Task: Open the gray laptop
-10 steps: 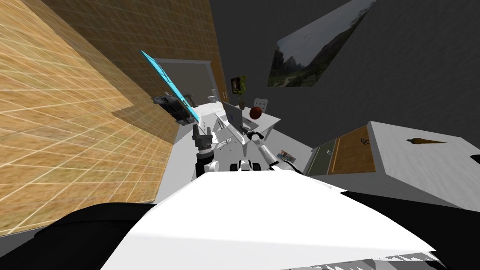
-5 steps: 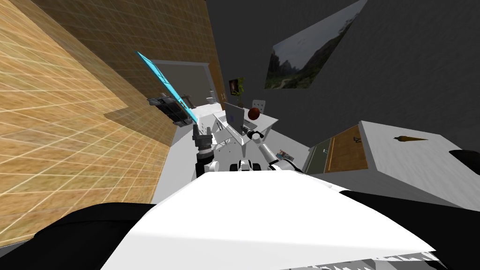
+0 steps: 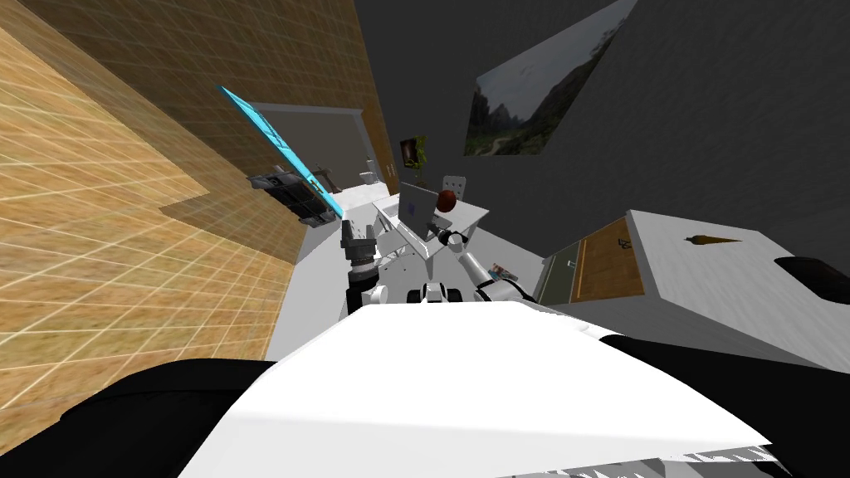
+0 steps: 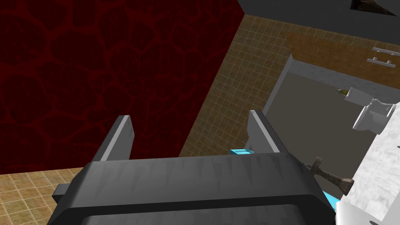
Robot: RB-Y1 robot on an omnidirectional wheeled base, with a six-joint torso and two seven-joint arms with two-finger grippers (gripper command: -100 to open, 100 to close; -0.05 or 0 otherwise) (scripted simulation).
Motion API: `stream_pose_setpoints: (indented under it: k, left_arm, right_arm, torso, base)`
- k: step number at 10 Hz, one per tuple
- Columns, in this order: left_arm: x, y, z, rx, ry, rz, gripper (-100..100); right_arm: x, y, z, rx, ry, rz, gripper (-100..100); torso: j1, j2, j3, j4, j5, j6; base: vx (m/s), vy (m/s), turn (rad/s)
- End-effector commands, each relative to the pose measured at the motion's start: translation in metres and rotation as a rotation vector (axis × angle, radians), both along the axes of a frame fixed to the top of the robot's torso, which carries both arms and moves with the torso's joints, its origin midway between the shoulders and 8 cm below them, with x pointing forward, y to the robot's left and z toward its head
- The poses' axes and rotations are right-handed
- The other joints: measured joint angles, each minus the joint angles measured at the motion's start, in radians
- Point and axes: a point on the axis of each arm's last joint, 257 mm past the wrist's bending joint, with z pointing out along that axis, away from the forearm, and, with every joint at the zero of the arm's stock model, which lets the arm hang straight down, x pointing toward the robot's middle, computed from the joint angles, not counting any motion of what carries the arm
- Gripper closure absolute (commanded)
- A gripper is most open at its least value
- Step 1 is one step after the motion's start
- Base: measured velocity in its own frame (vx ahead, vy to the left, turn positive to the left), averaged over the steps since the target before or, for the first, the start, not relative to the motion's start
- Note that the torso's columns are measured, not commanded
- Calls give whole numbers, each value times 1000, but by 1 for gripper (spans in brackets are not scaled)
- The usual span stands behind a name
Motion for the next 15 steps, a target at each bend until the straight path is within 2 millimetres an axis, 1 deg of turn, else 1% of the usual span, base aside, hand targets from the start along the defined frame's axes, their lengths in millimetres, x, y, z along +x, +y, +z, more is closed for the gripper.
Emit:
stream_pose_setpoints:
  k: [1, 2, 3, 11, 12, 13, 14, 15]
  left_arm:
    - [0, 0, 0, 0, 0, 0, 0]
    - [0, 0, 0, 0, 0, 0, 0]
    - [0, 0, 0, 0, 0, 0, 0]
    - [0, 0, 0, 0, 0, 0, 0]
    - [0, 0, 0, 0, 0, 0, 0]
    - [0, 0, 0, 0, 0, 0, 0]
    - [0, 0, 0, 0, 0, 0, 0]
    - [0, 0, 0, 0, 0, 0, 0]
  right_arm:
    - [0, -1, -1, 14, 13, 1, 100]
    - [-4, -1, -9, 77, 66, 4, 100]
    - [-4, -1, -9, 77, 66, 4, 100]
    - [-21, 2, -34, 327, 262, 14, 100]
    - [-20, 2, -33, 303, 246, 13, 100]
    - [-31, 4, -45, 373, 304, 13, 100]
    - [-2, -18, -21, 308, 210, -52, -100]
    - [5, -34, -18, 327, 205, -85, -100]
  torso:
    - [1, 2, 1, 1, 0, -1]
    - [2, 3, 2, 3, 0, -1]
    - [1, 3, 2, 3, 0, -1]
    - [1, 2, 1, 3, 0, -1]
    - [0, 2, 2, 3, 0, 0]
    - [1, 3, 2, 4, 0, -1]
    - [1, 2, 1, 3, 0, -1]
    - [-6, 2, 1, 3, -2, -2]
  base:
    - [8, -6, -6]
    - [30, -25, -11]
    - [31, -29, -3]
    - [44, -31, -6]
    - [18, -16, -1]
    - [59, -27, 12]
    - [22, -174, 349]
    - [-19, -179, 536]
